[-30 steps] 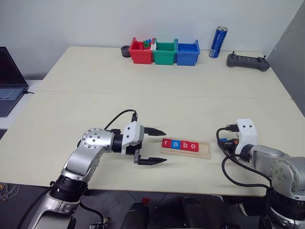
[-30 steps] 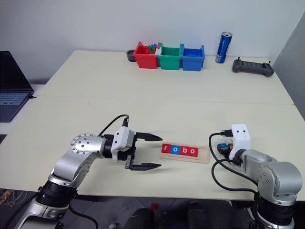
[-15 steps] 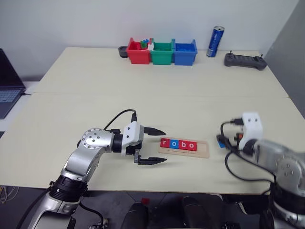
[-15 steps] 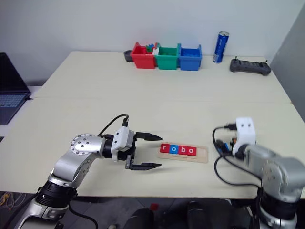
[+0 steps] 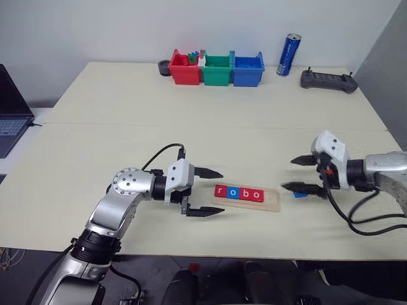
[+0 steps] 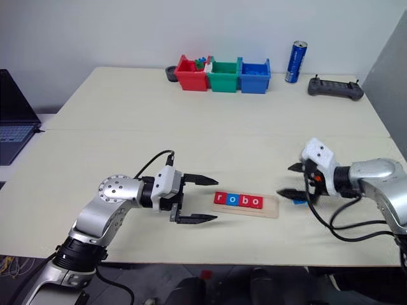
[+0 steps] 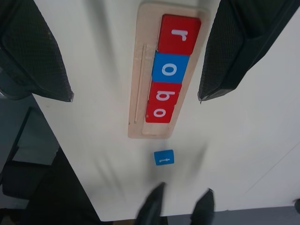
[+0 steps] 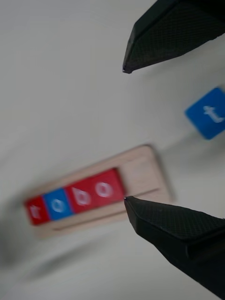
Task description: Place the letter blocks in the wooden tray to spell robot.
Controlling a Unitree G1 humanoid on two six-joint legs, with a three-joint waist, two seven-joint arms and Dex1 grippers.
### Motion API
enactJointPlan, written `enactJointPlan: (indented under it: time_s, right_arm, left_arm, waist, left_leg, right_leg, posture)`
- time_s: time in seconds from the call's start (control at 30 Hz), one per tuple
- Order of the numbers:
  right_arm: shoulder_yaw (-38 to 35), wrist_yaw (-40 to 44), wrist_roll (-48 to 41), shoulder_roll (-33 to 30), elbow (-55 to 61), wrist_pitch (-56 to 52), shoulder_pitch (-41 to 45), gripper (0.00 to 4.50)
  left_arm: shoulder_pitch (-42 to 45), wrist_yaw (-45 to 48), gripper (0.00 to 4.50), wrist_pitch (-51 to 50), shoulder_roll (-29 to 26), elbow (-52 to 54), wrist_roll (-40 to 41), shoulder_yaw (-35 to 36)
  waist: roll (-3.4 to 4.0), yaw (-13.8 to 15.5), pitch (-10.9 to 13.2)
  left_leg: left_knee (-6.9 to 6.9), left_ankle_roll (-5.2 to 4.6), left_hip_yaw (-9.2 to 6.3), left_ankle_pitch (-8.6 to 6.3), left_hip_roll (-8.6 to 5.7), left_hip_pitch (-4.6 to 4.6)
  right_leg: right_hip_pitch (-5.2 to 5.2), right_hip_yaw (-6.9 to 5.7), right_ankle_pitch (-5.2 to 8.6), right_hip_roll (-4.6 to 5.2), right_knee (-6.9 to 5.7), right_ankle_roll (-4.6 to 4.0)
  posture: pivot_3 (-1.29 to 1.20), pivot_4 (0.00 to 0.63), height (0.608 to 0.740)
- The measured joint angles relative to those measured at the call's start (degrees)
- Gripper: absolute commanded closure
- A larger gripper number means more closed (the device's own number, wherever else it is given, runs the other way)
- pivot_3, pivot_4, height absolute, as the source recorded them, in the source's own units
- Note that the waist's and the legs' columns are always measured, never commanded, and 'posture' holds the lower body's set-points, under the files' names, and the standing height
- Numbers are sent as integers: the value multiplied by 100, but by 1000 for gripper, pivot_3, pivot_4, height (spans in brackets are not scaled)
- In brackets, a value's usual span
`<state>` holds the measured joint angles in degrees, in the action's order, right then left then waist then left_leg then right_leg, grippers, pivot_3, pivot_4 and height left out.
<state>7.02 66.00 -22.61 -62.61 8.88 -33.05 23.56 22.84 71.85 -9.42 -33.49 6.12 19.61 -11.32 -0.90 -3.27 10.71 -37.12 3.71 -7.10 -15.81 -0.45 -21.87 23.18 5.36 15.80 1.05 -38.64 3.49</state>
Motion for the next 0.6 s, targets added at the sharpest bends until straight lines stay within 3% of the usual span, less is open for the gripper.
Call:
enactJointPlan:
  time_s: [0.23, 0.6]
  right_arm:
    - [552, 778, 1003, 235, -1564, 1578, 371, 33]
    - [746, 1135, 1679, 691, -2431, 2424, 639, 33]
  left_arm:
    - [22, 6, 0, -1, 8, -5, -20, -3]
    - [21, 10, 0, -5, -15, -4, -46, -4]
  waist:
    - [-2, -72, 1]
    - [-1, -10, 1]
  left_leg:
    - [-3, 1, 5, 1, 3, 11]
    - [-7, 2, 2, 1, 0, 7]
  right_leg:
    - [3, 11, 0, -4, -22, -1]
    - [3, 11, 0, 0, -22, -1]
  posture:
    - [0, 150, 740]
    - [0, 150, 740]
